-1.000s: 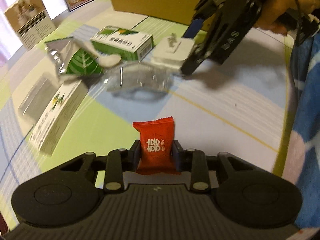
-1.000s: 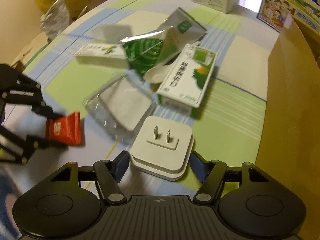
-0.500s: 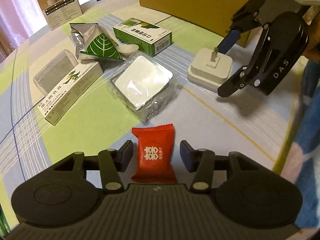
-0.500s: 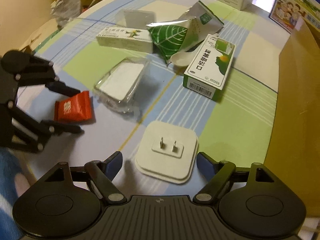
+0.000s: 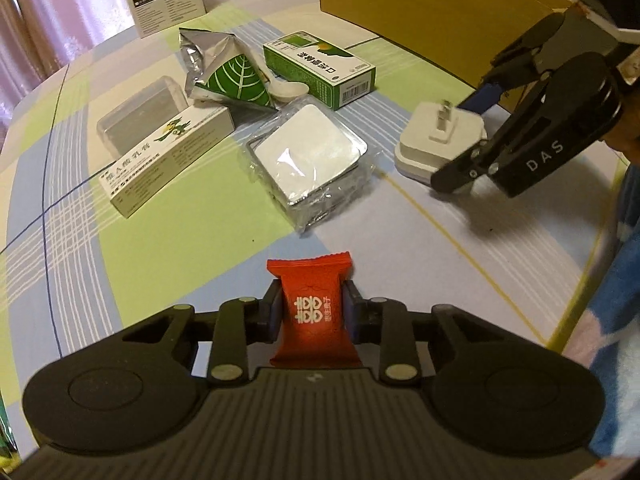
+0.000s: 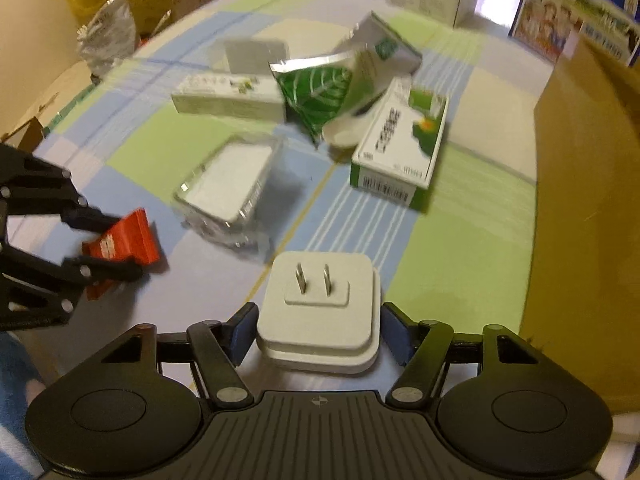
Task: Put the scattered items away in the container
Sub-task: 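Grasp the white plug adapter with the right tool, then release the red packet into the cardboard box with the left tool while the right tool lowers the plug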
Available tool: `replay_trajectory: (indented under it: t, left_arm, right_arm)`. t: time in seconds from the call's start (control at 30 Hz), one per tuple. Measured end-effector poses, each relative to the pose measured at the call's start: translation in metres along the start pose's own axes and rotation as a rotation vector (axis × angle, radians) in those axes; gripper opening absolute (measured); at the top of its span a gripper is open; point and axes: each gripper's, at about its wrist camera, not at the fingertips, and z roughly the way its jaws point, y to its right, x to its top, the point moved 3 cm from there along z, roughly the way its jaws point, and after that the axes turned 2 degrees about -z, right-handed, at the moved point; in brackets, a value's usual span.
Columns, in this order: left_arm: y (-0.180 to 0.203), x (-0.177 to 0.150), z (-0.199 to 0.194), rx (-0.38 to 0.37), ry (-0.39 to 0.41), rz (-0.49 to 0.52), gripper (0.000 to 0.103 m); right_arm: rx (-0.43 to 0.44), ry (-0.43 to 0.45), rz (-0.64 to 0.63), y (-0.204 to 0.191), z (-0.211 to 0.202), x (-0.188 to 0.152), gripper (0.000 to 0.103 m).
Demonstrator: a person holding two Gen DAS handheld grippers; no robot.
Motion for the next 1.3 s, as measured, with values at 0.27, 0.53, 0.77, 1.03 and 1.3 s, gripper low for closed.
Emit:
replay_trajectory:
  t: [0.27, 0.53, 0.77, 1.03, 1.3]
  left_arm:
    - [0.003, -0.001, -0.028, 0.013, 0.031, -0.059, 0.025]
    - [0.021, 0.014, -0.059, 0.011, 0.075, -0.090, 0.025]
    - [0.053, 0.045, -0.080, -0.023, 0.130, -0.094, 0.025]
    - [0.102, 0.093, -0.086, -0.082, 0.183, -0.071, 0.025]
    - [0.146, 0.145, -0.081, -0.131, 0.229, -0.023, 0.025]
  right_arm:
    - [0.007, 0.108, 0.036, -0.003, -0.050, 0.000, 0.063]
    - [-0.024, 0.197, 0.069, 0.003, -0.107, -0.016, 0.063]
    - [-0.080, 0.272, 0.101, 0.025, -0.154, -0.031, 0.063]
    - [-0.148, 0.323, 0.138, 0.062, -0.194, -0.051, 0.063]
    - [-0.201, 0.342, 0.191, 0.108, -0.214, -0.067, 0.063]
